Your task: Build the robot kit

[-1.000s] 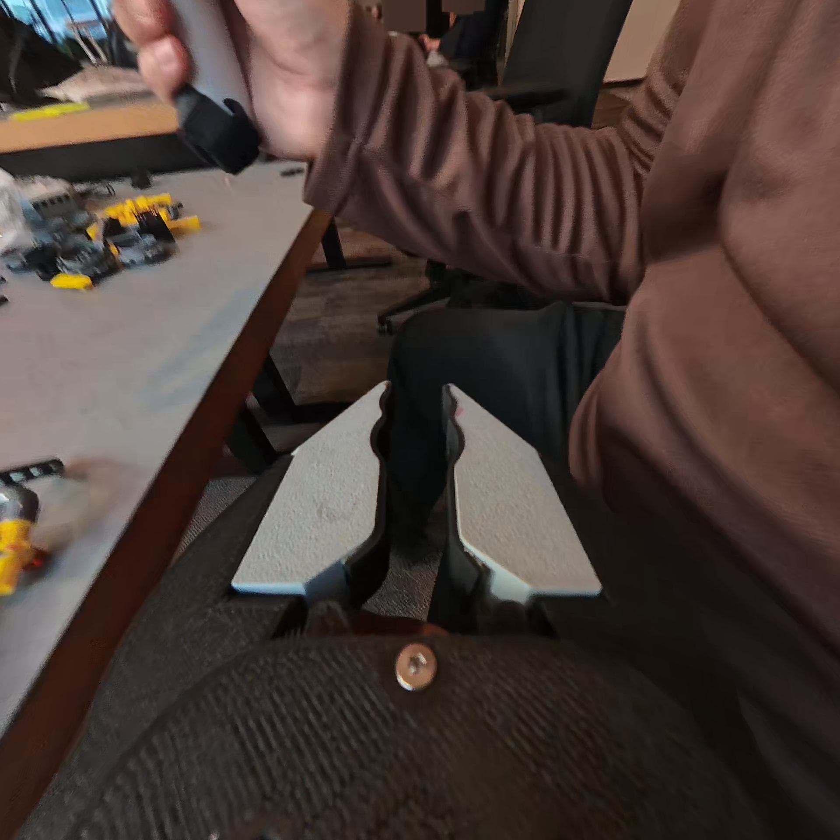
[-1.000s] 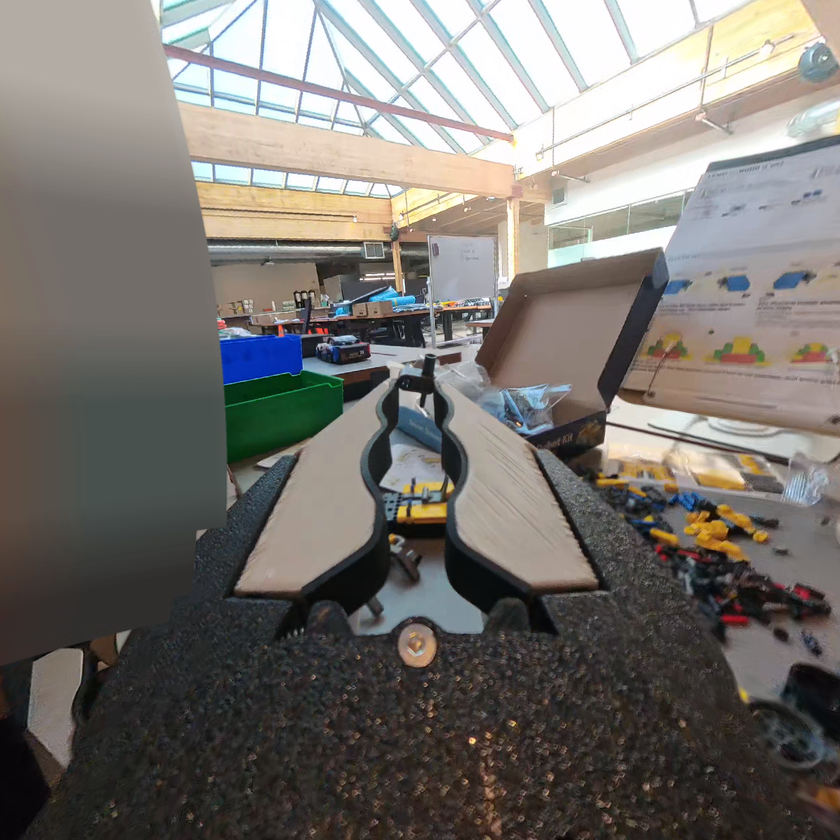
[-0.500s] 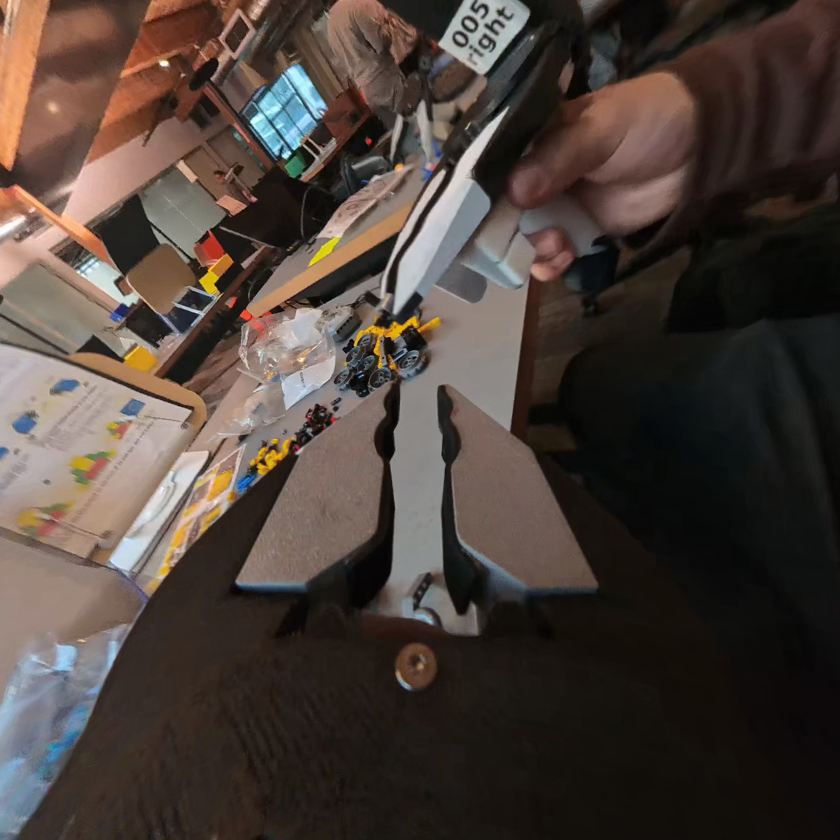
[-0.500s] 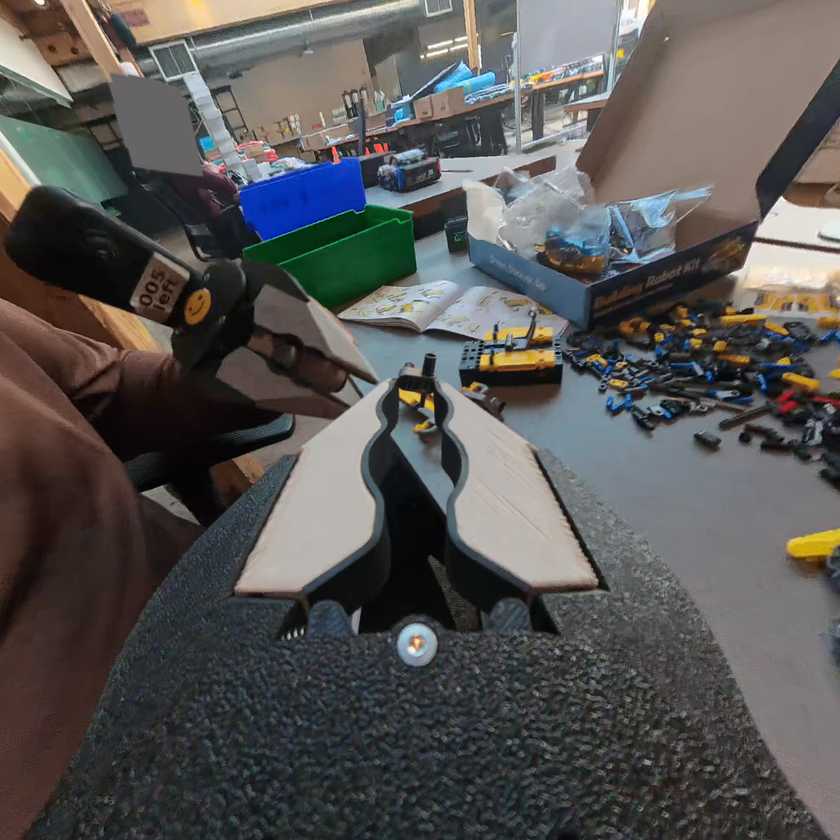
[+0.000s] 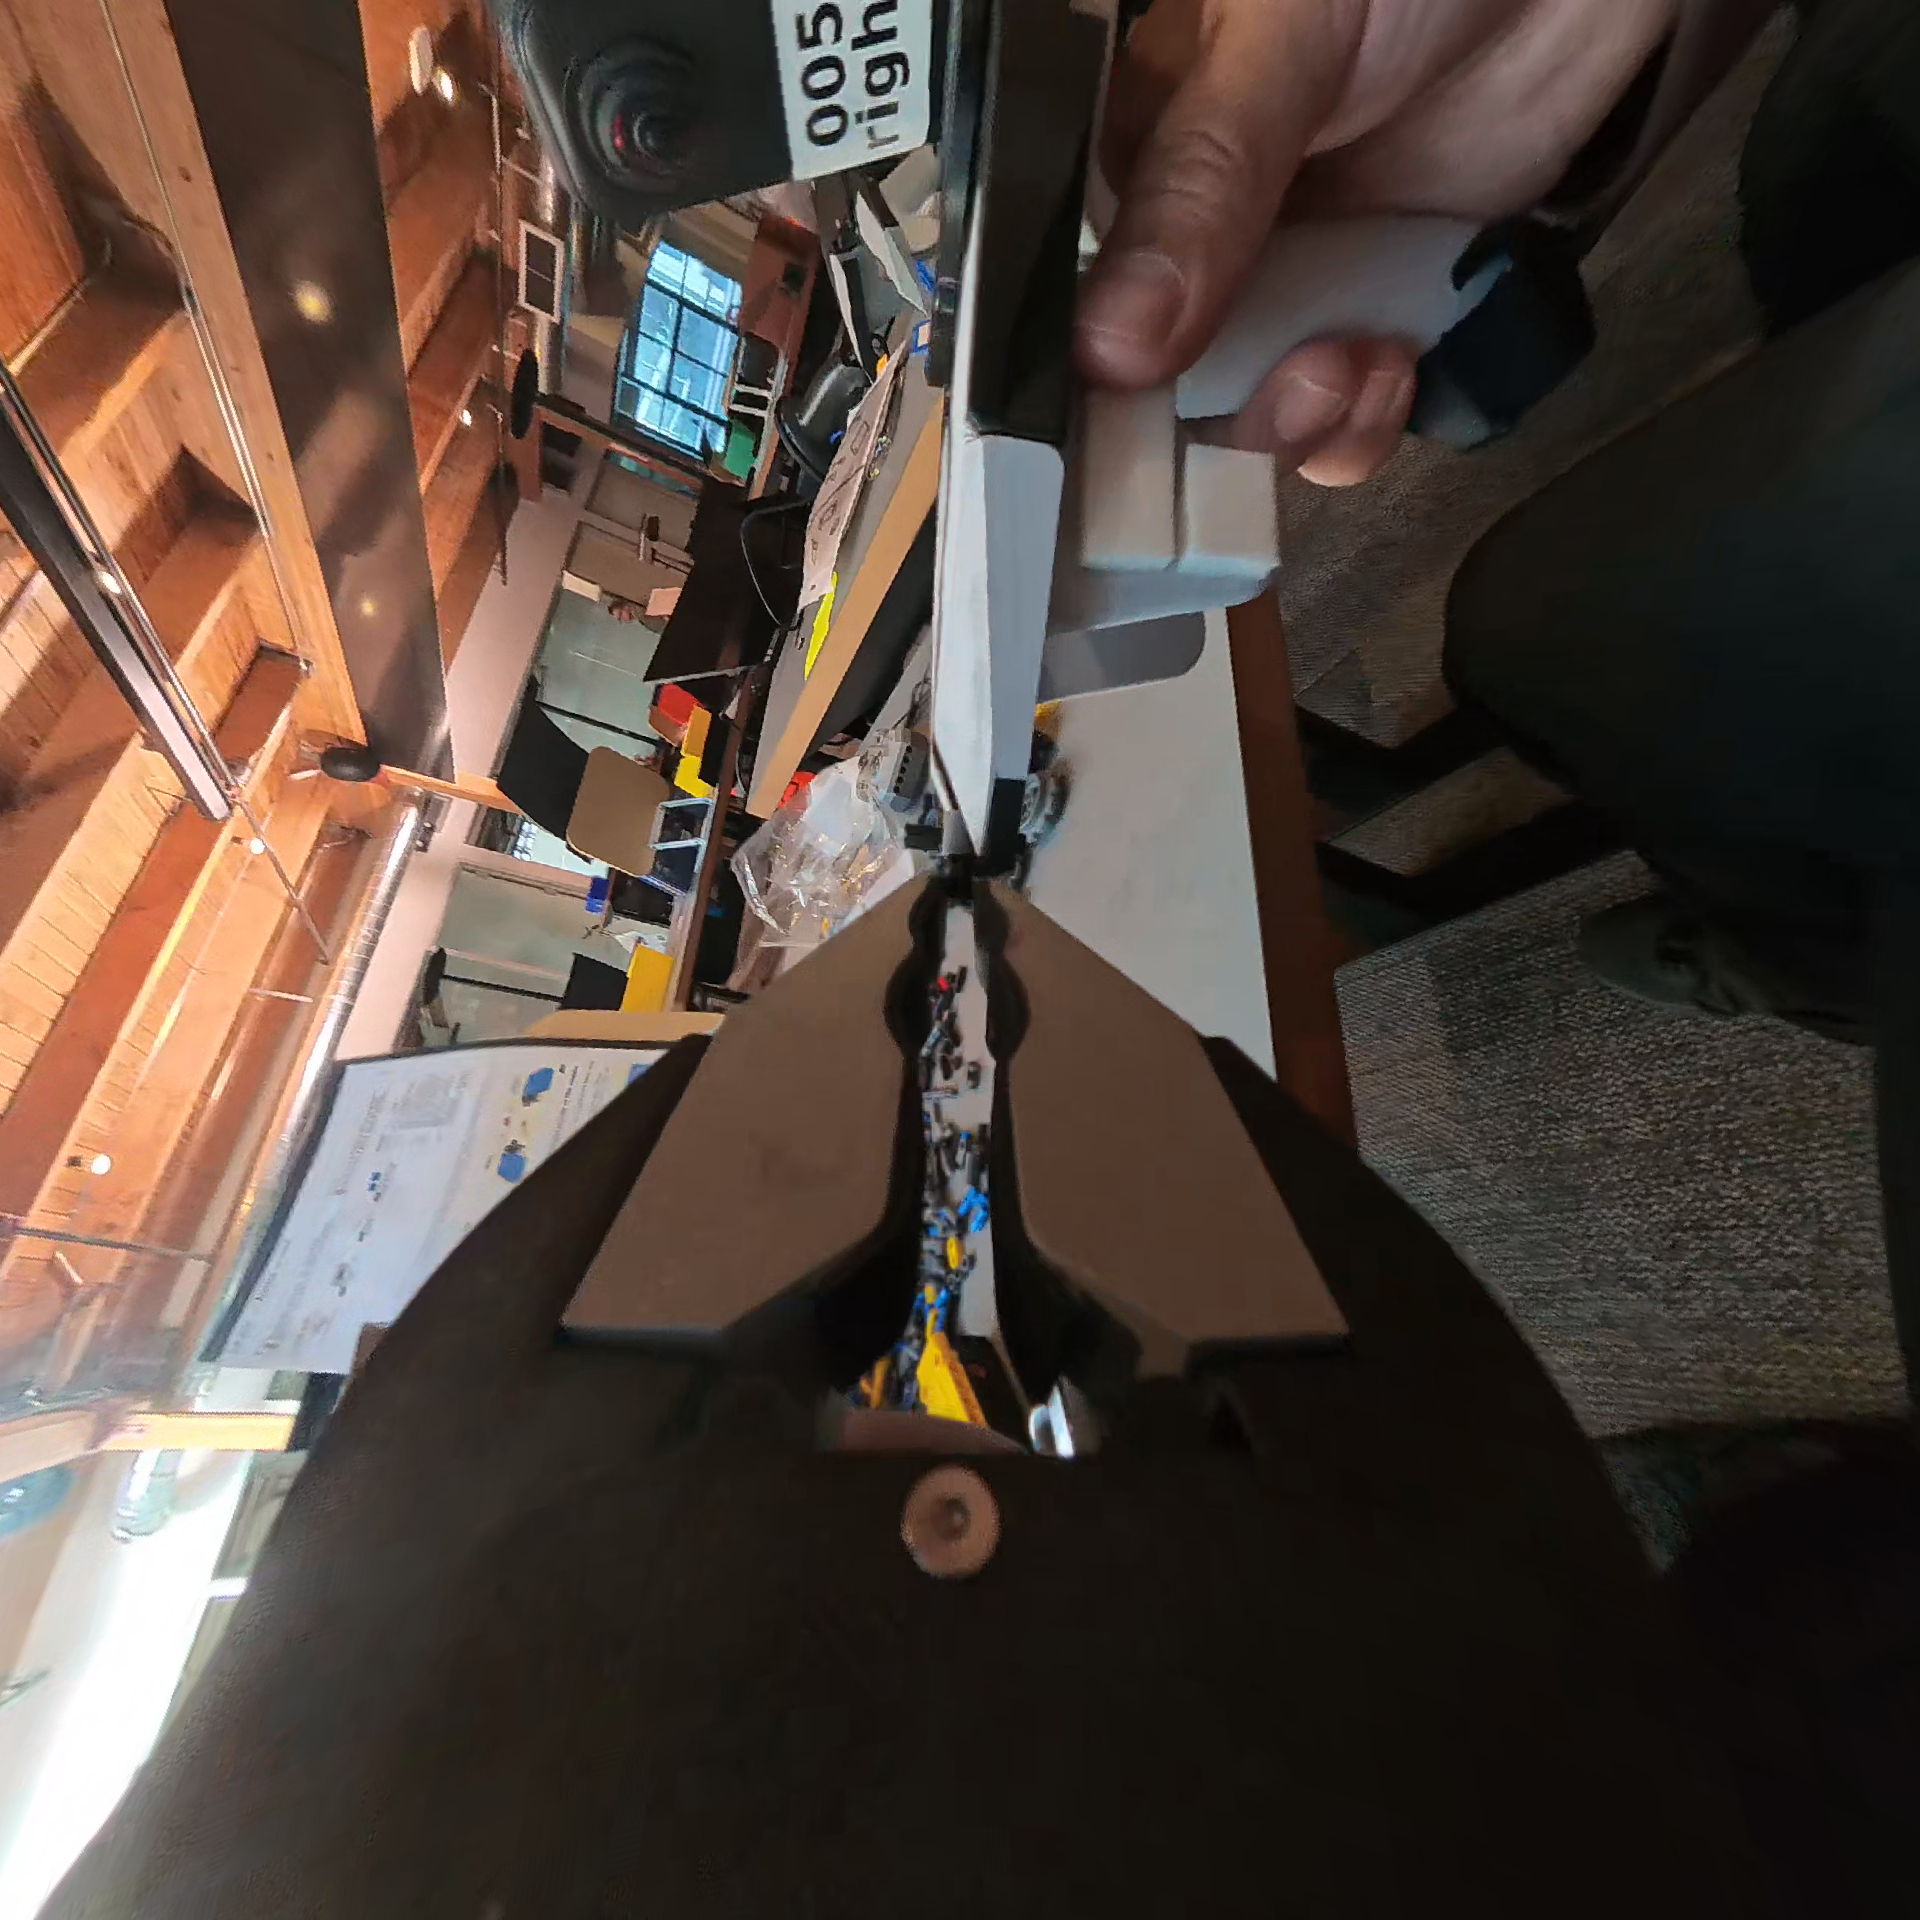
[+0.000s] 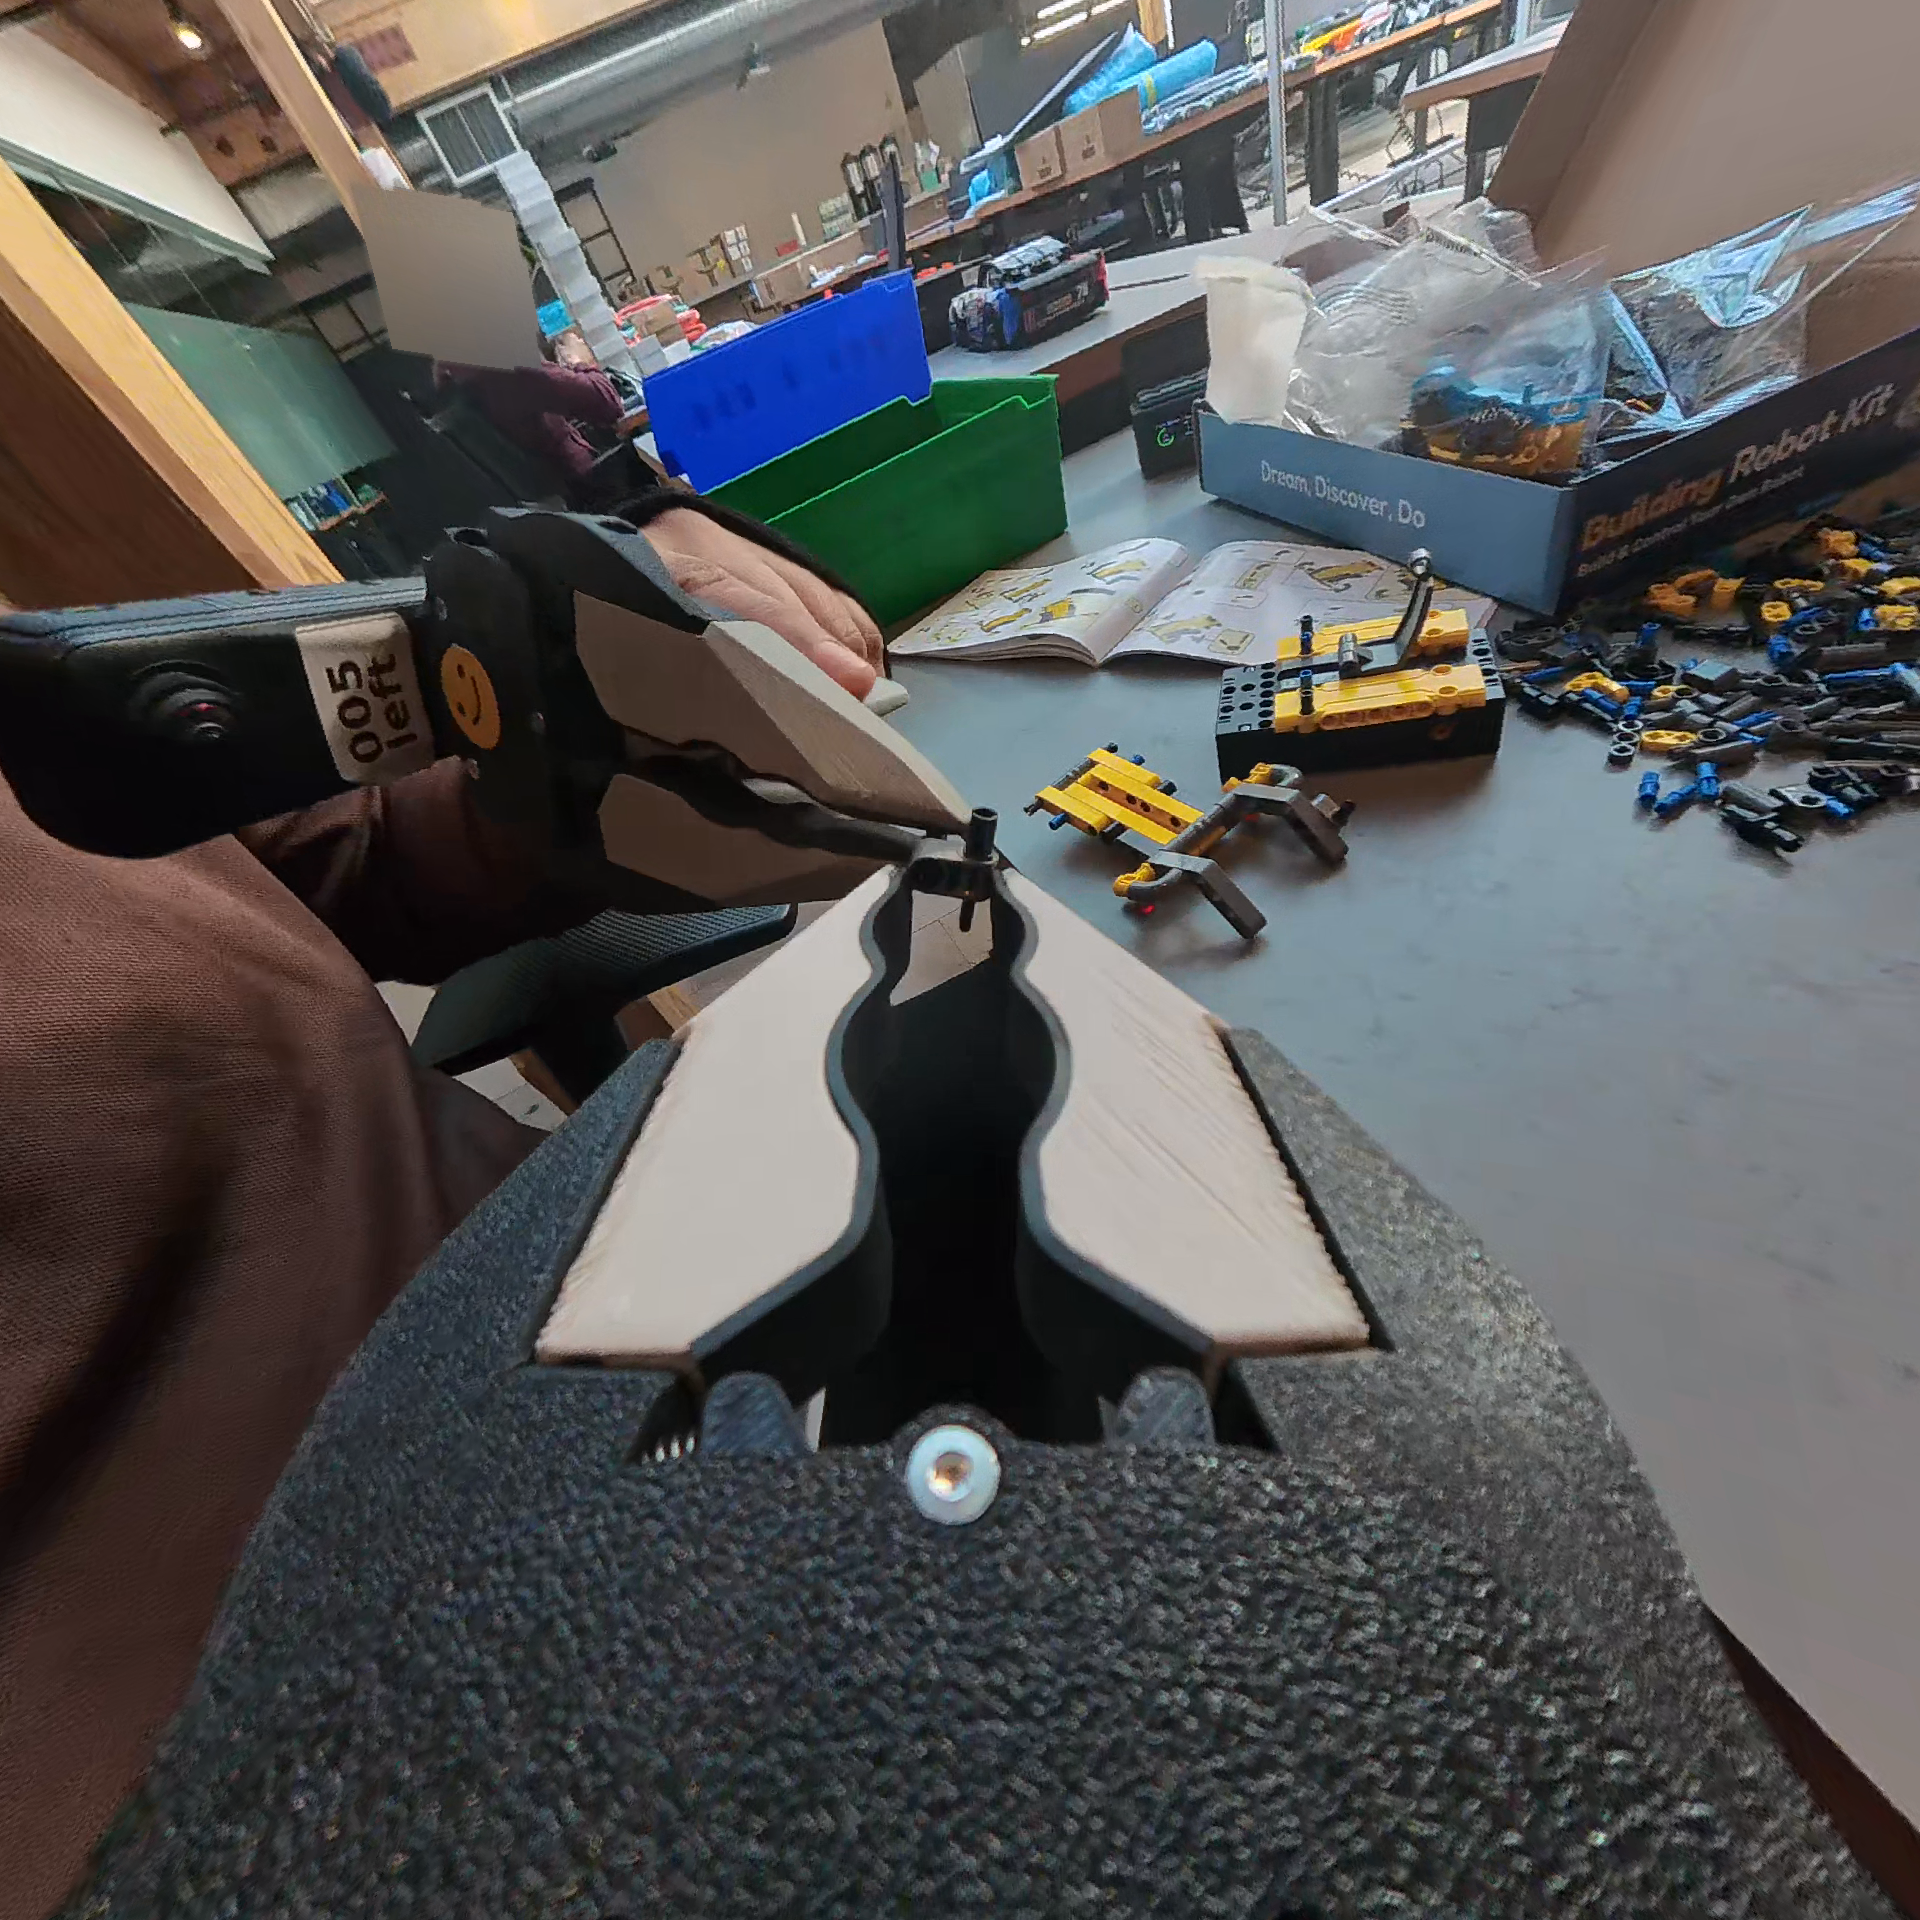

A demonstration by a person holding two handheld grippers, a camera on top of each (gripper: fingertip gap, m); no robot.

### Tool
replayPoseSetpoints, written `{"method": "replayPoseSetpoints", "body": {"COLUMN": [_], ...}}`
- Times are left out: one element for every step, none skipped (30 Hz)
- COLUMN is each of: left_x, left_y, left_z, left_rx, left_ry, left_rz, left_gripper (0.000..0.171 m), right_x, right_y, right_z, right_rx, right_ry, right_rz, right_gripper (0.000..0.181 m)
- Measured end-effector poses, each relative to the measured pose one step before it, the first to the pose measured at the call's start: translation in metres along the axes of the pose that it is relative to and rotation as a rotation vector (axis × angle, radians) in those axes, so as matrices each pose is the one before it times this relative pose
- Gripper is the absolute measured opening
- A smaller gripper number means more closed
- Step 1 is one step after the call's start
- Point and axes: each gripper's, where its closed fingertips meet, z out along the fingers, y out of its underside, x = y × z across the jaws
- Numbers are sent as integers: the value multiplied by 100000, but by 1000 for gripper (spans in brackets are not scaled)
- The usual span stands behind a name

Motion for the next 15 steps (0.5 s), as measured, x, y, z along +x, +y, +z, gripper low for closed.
{"method": "replayPoseSetpoints", "body": {"left_x": [117,159,191,186,170,130,-37,-123,-101,-82,21,124,124,99,105], "left_y": [60,56,53,123,268,227,35,-107,-154,-181,-277,-280,-236,-305,-364], "left_z": [-220,-223,-216,-222,-216,-248,-299,-320,-305,-281,-256,-199,-162,-138,-132], "left_rx": [1357,2168,3151,3957,3203,2725,3260,3631,3056,2368,2253,1946,1458,1672,1795], "left_ry": [-460,6,735,1329,2057,2188,1378,704,639,246,465,986,914,768,1044], "left_rz": [2525,1244,-495,-1471,-2042,-2553,-2776,-2583,-1910,-472,604,724,617,320,-218], "left_gripper": [1,1,1,1,1,2,2,2,2,2,2,2,1,1,1], "right_x": [-126,-130,-153,-158,-117,-90,-152,-144,-38,-38,-230,-385,-426,-497,-395], "right_y": [116,167,181,150,122,8,-105,-157,-102,-73,-124,-259,-357,-340,-225], "right_z": [190,174,166,147,118,47,-23,-52,-49,-5,9,-11,-14,12,80], "right_rx": [-225,-657,-979,-1204,-1319,-921,-222,2,-257,-380,112,1262,2125,2019,1339], "right_ry": [-310,-129,168,370,694,738,203,-80,-177,-1101,-3155,-4447,-4709,-4927,-4032], "right_rz": [-712,-1947,-3636,-4967,-5286,-5379,-5344,-4619,-3057,-964,584,1291,1624,1600,1067], "right_gripper": [11,11,12,12,12,14,15,15,15,15,15,14,14,13,13]}}
